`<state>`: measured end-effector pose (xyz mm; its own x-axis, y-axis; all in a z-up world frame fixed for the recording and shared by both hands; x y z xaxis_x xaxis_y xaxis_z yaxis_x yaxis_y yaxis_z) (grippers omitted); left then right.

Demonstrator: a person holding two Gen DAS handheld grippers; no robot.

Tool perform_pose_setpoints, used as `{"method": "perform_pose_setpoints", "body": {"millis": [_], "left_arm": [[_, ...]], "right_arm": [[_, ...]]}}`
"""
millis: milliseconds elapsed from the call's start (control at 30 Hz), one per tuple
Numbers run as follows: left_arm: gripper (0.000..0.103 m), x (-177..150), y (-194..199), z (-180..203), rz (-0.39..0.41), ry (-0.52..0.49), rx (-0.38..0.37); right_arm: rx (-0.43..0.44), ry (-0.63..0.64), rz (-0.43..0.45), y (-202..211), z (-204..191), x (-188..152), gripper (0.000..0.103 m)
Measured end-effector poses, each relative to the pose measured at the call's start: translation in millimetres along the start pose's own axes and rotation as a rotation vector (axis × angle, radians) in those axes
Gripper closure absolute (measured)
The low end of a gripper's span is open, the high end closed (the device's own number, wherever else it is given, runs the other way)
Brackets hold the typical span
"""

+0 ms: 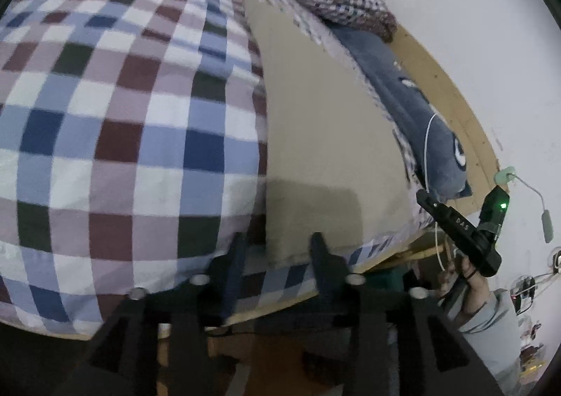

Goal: Fold clothes
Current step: 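Press the folded khaki shirt flat with both tools, then grasp the folded khaki shirt edge with the left tool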

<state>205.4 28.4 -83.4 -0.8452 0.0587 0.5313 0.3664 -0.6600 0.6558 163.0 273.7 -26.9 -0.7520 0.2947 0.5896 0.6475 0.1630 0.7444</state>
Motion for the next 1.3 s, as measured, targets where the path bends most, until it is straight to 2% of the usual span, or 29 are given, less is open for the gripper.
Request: {"method": "perform_pose_setpoints", "body": {"millis": [67,233,400,500,567,633,700,733,833,900,933,967,1033,1167,1300], "left_arm": [[0.059,3,4,-2,0.022,-0.004,0.008],[0.059,8,10,-11,0.058,0.012,0.027],[0.059,11,3,-16,0.062,0.029,0.031],[0.059,14,1,-15,0.063,0.013,0.036],[0.059,19,-1,-13,0.064,0.001,0.037],[0.059,24,-2,-11,0.058,-0.003,0.034],[0.059,30,-2,-10,0.058,-0.011,0.026],[0.059,37,1,-10,0.074,-0.017,0.018],[0.059,62,12,-13,0.146,0.011,0.018],[0.049,82,20,-16,0.185,0.027,-0.006],[0.038,92,23,-18,0.206,0.036,-0.018],[0.034,102,24,-21,0.224,0.046,-0.031],[0.033,124,23,-28,0.239,0.071,-0.070],[0.033,165,7,-41,0.228,0.084,-0.098],[0.032,207,-18,-50,0.191,0.080,-0.148]], "right_arm": [[0.066,-0.019,0.029,0,-12,7,0.068],[0.152,-0.091,0.089,-8,-29,31,0.064],[0.206,-0.062,0.123,-18,-62,50,0.063],[0.260,-0.007,0.044,-36,-93,42,0.061],[0.266,0.037,0.003,-45,-108,35,0.061],[0.230,0.084,-0.033,-56,-117,28,0.062],[0.160,0.080,-0.066,-69,-108,26,0.063],[0.124,0.060,-0.083,-75,-101,26,0.065],[0.111,0.004,-0.085,-74,-95,35,0.066],[0.076,-0.010,-0.042,-67,-92,46,0.064],[0.058,-0.016,-0.019,-63,-90,52,0.063],[0.067,-0.029,-0.011,-61,-92,58,0.062],[0.097,-0.059,0.000,-58,-96,70,0.058],[0.160,-0.089,0.016,-60,-113,97,0.051],[0.221,-0.109,-0.001,-79,-143,118,0.049]]}}
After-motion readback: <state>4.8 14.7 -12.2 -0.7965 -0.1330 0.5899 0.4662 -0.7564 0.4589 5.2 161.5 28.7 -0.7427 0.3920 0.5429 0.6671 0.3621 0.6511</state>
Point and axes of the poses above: each gripper's, at about its wrist camera, not at the fingertips, and y roughly against the way its jaws point, z to its right, x to its top, the point moved 10 cm from there along -y, roughly the way its jaws point, and after that the axes turned 13 degrees about -y, right-handed, at the moved point
